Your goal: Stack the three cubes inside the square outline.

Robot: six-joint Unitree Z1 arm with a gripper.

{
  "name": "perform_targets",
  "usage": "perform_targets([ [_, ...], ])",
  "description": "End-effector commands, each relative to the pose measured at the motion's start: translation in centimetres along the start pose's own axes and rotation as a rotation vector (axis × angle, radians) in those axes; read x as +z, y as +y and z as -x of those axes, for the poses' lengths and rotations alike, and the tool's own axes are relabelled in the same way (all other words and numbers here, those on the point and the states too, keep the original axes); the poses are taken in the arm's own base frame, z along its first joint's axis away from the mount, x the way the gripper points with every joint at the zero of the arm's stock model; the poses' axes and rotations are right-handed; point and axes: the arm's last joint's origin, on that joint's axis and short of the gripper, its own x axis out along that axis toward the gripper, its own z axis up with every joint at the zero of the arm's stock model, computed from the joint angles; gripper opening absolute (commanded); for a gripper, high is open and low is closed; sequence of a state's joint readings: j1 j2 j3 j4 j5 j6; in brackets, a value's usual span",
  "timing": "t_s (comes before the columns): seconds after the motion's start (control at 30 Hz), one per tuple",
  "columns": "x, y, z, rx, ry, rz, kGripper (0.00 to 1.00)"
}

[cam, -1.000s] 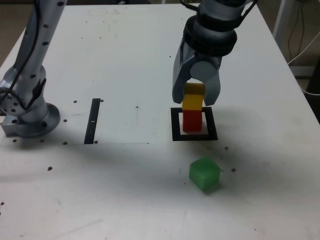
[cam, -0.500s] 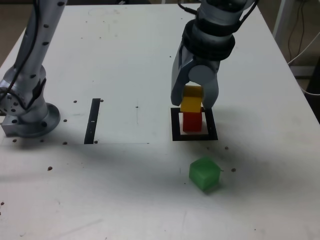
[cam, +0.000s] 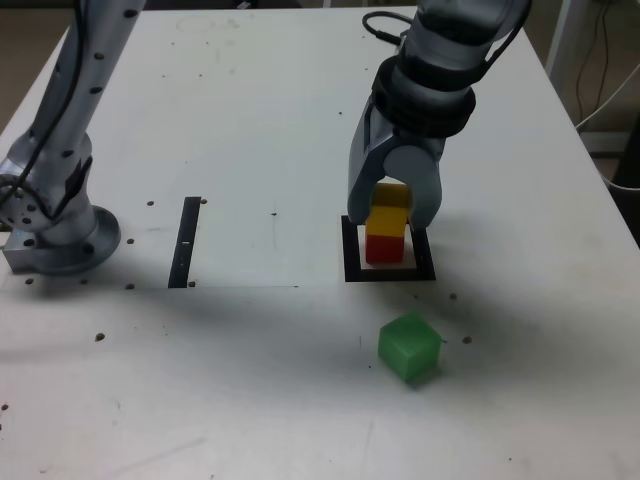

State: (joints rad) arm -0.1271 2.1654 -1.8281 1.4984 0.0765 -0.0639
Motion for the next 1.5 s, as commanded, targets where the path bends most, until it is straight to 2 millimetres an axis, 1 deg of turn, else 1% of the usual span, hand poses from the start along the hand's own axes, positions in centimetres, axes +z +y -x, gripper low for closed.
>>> perform_targets([
  [0.0, 0.2, 0.1, -0.3, -0.004, 0.008, -0.003, 0.56],
  [0.07, 0.2, 0.1, -0.4, -0.005, 0.01, -0.006, 0.73],
  [0.13, 0.2, 0.1, -0.5, -0.006, 0.012, -0.009, 0.87],
  [0.2, 0.2, 0.1, -0.5, -0.006, 0.013, -0.01, 0.9],
  [0.5, -0.4, 0.2, -0.2, -0.002, 0.007, -0.01, 0.95],
  [0.73, -2.6, 0.6, 1.4, 0.024, -0.026, -0.001, 0.99],
  [0.83, -3.6, 0.7, 2.2, 0.031, -0.044, 0.003, 0.99],
  [1.07, -5.3, 0.9, 3.7, 0.03, -0.066, 0.006, 1.0],
  [1.3, -6.1, 0.9, 3.9, 0.032, -0.063, 0.003, 1.0],
  [1.47, -6.3, -0.1, 3.9, 0.038, -0.064, -0.016, 1.0],
])
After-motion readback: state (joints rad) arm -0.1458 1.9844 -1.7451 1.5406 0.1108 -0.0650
